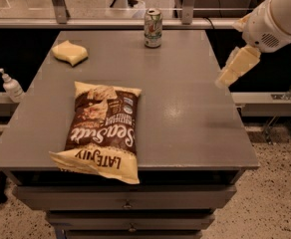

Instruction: Pick 7up can

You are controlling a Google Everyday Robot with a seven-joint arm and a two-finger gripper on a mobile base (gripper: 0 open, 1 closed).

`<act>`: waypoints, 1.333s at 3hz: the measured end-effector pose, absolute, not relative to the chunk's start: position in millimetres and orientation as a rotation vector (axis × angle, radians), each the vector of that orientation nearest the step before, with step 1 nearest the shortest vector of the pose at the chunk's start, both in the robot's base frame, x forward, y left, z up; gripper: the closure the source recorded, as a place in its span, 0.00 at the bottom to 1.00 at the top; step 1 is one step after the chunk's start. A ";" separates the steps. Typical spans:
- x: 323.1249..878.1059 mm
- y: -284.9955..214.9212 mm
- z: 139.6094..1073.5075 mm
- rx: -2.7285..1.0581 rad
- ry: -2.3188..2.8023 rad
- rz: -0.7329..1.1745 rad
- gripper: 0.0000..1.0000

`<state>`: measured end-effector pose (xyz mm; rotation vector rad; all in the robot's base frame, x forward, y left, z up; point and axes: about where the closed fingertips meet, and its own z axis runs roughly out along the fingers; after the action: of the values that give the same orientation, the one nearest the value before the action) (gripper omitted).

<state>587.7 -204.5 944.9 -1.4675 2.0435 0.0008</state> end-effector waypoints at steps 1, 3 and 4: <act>644.0 -216.2 945.0 -1.316 1.983 0.041 0.00; 737.7 -229.4 934.5 -1.009 1.889 0.198 0.00; 769.7 -226.8 925.7 -0.881 1.843 0.293 0.00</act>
Offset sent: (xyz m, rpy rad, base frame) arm 0.1734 -0.0363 -0.0047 0.4372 -0.1893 -0.1946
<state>769.7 -226.8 925.7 -0.8807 1.8429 0.2934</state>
